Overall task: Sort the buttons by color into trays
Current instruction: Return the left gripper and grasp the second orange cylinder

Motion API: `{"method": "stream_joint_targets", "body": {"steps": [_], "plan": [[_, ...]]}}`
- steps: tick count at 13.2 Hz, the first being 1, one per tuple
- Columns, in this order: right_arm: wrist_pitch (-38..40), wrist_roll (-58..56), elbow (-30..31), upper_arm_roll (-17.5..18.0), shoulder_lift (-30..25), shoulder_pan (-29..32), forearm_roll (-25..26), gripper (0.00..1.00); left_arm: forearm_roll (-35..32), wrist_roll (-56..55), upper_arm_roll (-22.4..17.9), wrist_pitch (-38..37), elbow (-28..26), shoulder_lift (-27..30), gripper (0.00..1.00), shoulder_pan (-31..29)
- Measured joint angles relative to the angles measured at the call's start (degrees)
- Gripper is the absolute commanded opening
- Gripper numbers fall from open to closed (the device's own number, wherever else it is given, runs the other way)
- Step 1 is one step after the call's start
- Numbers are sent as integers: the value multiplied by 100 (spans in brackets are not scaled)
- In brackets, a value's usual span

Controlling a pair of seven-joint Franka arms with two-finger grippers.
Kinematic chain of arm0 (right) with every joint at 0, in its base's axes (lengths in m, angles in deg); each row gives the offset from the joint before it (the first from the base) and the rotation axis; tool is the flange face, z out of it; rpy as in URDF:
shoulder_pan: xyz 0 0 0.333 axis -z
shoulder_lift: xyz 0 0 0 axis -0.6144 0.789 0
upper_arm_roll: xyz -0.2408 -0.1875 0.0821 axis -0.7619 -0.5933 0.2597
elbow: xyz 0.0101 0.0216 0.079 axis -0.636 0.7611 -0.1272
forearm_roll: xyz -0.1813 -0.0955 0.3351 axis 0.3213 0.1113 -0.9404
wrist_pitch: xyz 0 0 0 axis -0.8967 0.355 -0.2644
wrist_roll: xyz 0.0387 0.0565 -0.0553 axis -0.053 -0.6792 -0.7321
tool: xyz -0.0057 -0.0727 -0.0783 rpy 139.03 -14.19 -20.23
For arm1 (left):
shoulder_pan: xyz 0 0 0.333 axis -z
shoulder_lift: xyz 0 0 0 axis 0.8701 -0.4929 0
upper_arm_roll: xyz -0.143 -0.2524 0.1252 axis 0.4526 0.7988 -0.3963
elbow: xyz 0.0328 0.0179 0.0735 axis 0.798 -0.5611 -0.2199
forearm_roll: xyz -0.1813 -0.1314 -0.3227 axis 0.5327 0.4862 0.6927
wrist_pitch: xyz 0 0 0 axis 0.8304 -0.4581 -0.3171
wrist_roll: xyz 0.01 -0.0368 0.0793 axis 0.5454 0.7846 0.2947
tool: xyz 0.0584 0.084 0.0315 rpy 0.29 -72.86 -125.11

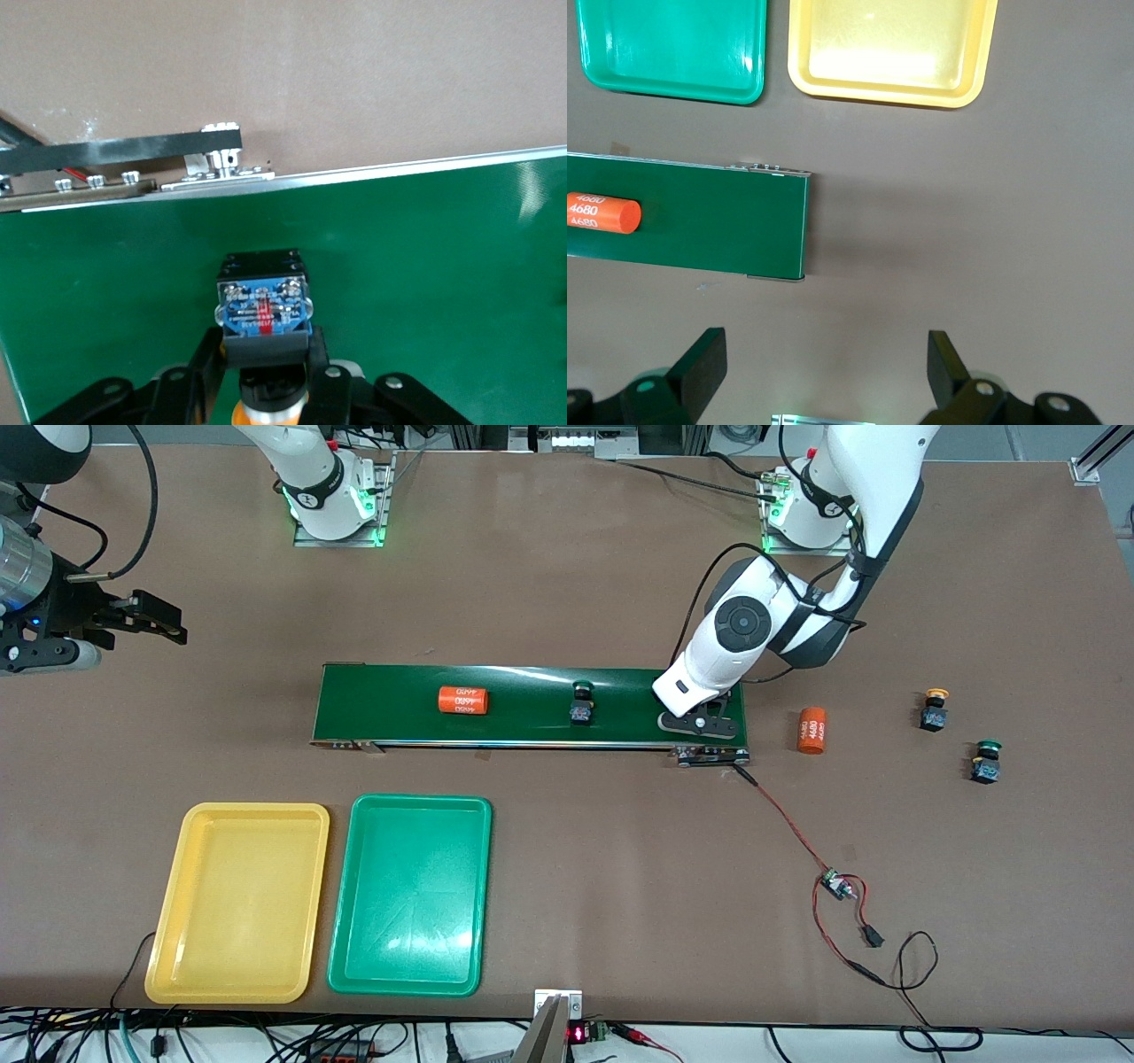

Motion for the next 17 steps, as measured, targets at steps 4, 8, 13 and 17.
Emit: {"method": "stream_joint_targets", "body": {"steps": [4,8,13,17], "plan": [[1,0,0,0,1,0,0,100,6,-73,-61,32,206,126,100,-108],[1,0,0,0,1,0,-1,100,7,-35,-150,-181,287,395,100,-1158],[-1,-7,-10,66,2,-129,-7,100,7,1539,-186,-507,91,228,100,-2366],[-16,-1,-10,78,40,-192,-8,100,7,2370,-184,-531,-173,34,100,-2617]]}}
